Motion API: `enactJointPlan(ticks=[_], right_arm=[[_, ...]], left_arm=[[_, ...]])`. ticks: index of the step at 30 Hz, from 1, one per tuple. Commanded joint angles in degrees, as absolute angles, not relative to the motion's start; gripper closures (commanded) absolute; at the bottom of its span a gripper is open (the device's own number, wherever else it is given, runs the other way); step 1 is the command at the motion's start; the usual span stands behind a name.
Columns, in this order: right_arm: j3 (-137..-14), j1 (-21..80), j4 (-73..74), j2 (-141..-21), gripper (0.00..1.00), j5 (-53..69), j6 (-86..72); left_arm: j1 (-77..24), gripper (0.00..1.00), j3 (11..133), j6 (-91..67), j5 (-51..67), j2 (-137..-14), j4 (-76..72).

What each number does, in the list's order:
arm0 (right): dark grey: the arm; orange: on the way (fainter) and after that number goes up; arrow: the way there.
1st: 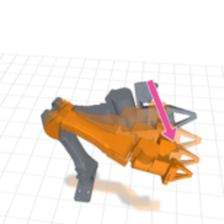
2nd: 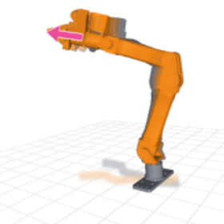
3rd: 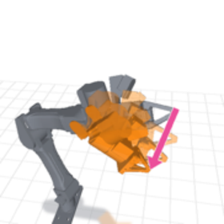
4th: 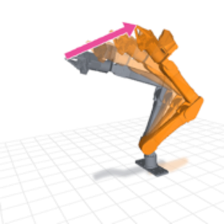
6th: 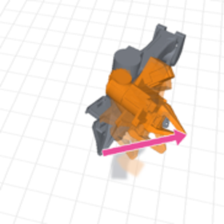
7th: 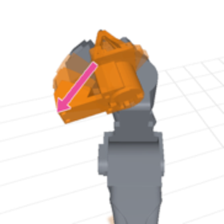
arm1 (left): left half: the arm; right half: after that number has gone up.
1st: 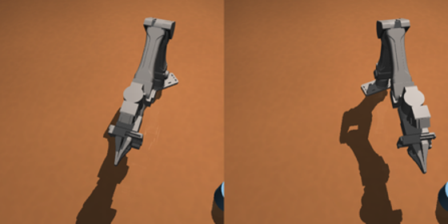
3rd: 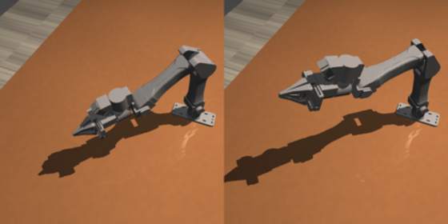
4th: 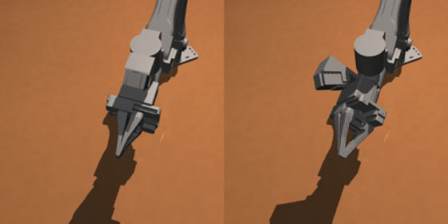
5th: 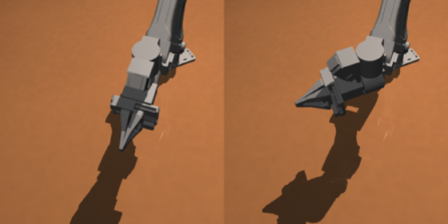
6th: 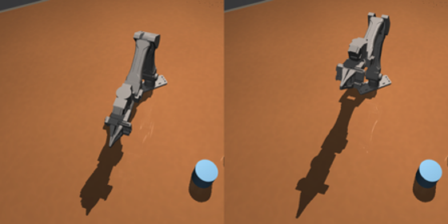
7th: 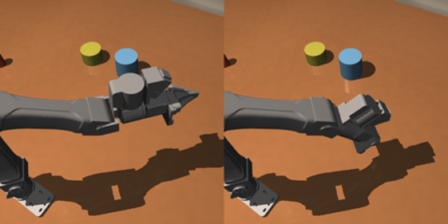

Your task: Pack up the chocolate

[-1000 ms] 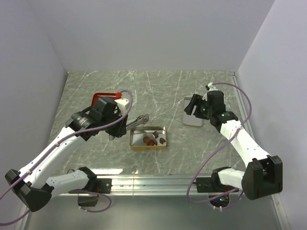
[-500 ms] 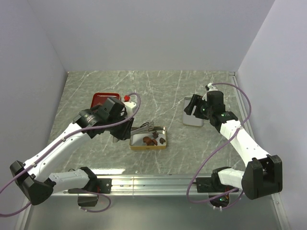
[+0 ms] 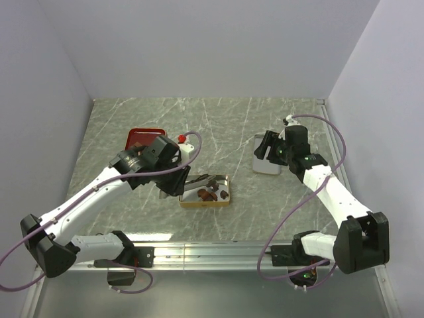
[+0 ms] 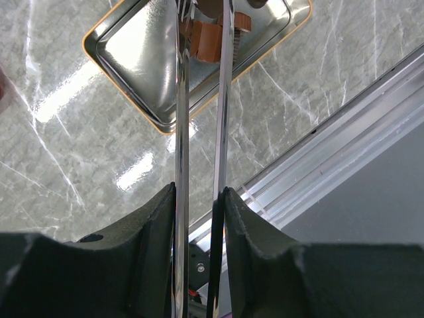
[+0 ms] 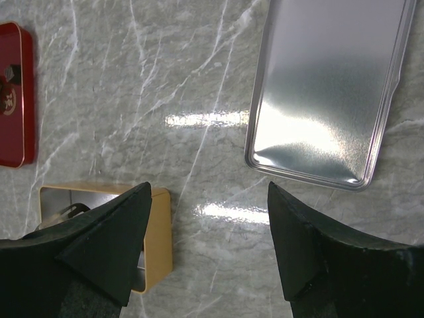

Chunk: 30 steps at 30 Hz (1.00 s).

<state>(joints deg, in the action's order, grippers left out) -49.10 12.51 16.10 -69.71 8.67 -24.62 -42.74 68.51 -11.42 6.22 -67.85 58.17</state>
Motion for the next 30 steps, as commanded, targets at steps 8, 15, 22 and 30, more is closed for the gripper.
enactJointPlan(ticks=[8, 15, 22, 30], right_arm=[[-48.87, 12.92, 14.33, -70.4, 0.22, 8.26, -24.52], [-48.95, 13.01, 14.33, -70.49, 0.22, 8.17, -24.43], [-48.87, 12.92, 14.5, -70.14, 0.22, 8.09, -24.35], [-48.43, 12.92, 14.33, -69.35, 0.22, 8.52, -24.43]], left_arm=[[-43.15, 0.59, 71.45, -10.37, 6.77, -68.64, 57.57], [-43.07, 0.6, 71.98, -10.02, 6.16, -68.99, 58.18], [-42.89, 0.62, 75.31, -11.6, 1.94, -68.46, 57.04], [-37.28, 0.62, 76.9, -13.53, -7.29, -71.28, 57.66]])
